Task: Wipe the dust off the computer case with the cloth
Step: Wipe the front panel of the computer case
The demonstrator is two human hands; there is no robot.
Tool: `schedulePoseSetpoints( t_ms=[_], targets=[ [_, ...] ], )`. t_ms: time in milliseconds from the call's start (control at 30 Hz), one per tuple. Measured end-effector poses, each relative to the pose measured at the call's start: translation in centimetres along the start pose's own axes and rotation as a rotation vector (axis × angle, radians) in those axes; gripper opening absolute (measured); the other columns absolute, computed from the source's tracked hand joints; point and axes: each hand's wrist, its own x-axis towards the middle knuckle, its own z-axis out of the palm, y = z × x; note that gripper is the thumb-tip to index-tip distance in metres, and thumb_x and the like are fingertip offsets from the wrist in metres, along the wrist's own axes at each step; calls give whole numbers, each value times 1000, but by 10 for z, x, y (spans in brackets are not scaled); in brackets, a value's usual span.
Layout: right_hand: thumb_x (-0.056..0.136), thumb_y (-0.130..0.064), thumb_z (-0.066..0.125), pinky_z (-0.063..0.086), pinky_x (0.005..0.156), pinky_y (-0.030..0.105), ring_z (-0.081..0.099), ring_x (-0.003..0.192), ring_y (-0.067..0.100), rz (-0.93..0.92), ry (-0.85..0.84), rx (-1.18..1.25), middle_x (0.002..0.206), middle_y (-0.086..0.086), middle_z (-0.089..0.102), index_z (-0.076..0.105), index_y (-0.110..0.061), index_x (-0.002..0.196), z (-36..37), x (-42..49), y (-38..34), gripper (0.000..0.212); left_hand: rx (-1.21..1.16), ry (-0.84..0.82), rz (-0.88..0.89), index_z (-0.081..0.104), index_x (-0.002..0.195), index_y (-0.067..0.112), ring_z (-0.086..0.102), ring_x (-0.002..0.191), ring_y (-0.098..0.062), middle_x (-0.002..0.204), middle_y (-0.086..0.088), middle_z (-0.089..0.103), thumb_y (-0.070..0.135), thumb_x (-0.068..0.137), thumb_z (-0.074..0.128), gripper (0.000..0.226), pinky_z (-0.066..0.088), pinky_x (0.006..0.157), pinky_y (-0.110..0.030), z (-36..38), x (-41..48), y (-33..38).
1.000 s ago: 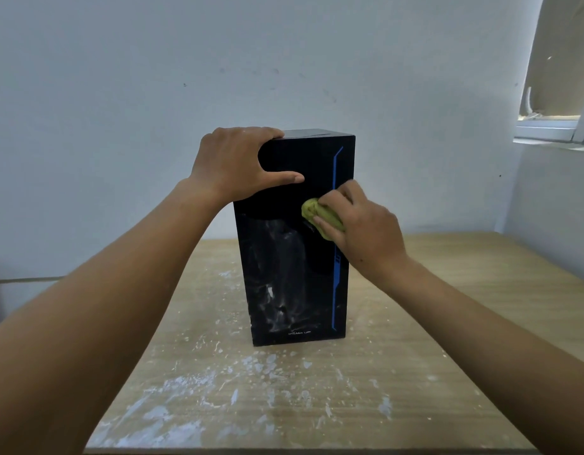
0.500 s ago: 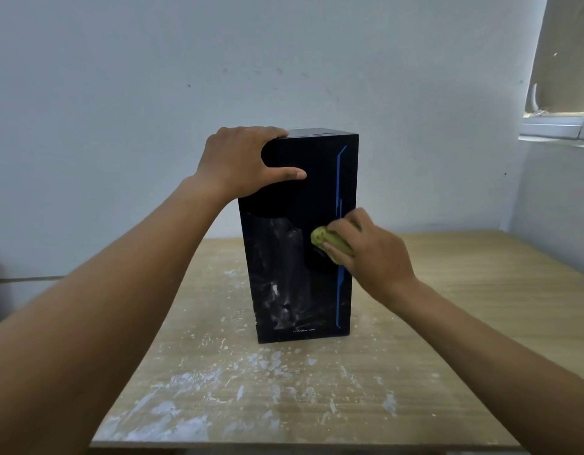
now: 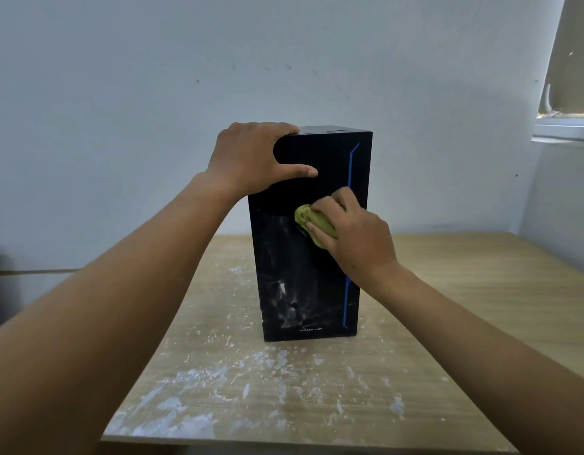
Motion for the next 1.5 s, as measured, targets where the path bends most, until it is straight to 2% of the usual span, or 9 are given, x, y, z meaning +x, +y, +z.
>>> schedulePoseSetpoints(
  t_ms=[100, 167, 233, 367, 700, 1000, 1133, 1267, 1500],
  targets=[
    [89, -36, 61, 43, 40, 28, 50, 52, 18, -43, -53, -33, 95, 4, 54, 63, -15, 99, 8, -15, 1, 23, 9, -7, 2, 53, 137, 33, 57, 121, -22, 134, 7, 61, 84, 68, 56, 86, 42, 93, -34, 0, 1, -1],
    [89, -37, 59, 37, 38, 26, 50, 50, 18, -76, -99, -62, 94, 4, 55, 63, -15, 97, 13, -27, 2, 24, 8, -7, 3, 53, 137, 34, 57, 121, -22, 134, 8, 61, 84, 67, 55, 86, 42, 93, -34, 1, 0, -1],
    [87, -36, 62, 28, 39, 23, 49, 50, 17, -124, -149, -90, 91, 4, 55, 64, -15, 95, 15, -39, 5, 22, 6, -5, 4, 53, 137, 34, 57, 121, -22, 134, 8, 61, 84, 68, 56, 85, 42, 94, -34, 1, 0, -1],
    [83, -33, 71, 28, 41, 21, 50, 49, 17, -171, -208, -91, 89, 4, 56, 65, -15, 94, 9, -49, 14, 21, 6, 0, 11, 53, 136, 34, 58, 120, -22, 133, 7, 62, 84, 68, 56, 85, 42, 93, -35, 0, 1, -1],
    [88, -38, 66, 40, 48, 22, 45, 57, 14, -25, 14, -13, 95, 5, 55, 66, -15, 103, -16, 17, 12, 27, 20, 19, 20, 53, 136, 33, 57, 120, -21, 133, 8, 61, 83, 69, 57, 83, 41, 93, -33, 1, 0, -1],
    [88, -35, 66, 43, 45, 24, 44, 56, 12, -24, 61, 11, 96, 6, 56, 65, -14, 103, -4, 25, -4, 26, 15, 29, 31, 54, 136, 32, 57, 120, -21, 132, 8, 62, 80, 72, 57, 80, 42, 92, -33, 2, 0, -1],
    [88, -35, 65, 43, 43, 25, 52, 55, 17, -77, 21, -27, 95, 6, 56, 65, -14, 101, 2, 19, -9, 25, 17, 26, 21, 54, 136, 33, 57, 121, -21, 133, 8, 61, 82, 70, 56, 83, 41, 93, -34, 2, 0, -1],
    [91, -39, 52, 45, 42, 30, 54, 55, 18, -161, -71, -47, 95, 6, 55, 64, -16, 99, 11, 1, -12, 28, 18, 11, 17, 53, 137, 33, 57, 121, -21, 134, 8, 61, 83, 69, 56, 85, 41, 93, -33, 1, 0, 0],
    [80, -31, 76, 30, 41, 24, 49, 49, 17, -207, -234, -103, 89, 5, 54, 65, -18, 92, 15, -32, -2, 22, 18, 6, 23, 52, 138, 32, 57, 120, -21, 133, 8, 61, 82, 69, 56, 85, 41, 93, -34, 0, -1, 0]
  ],
)
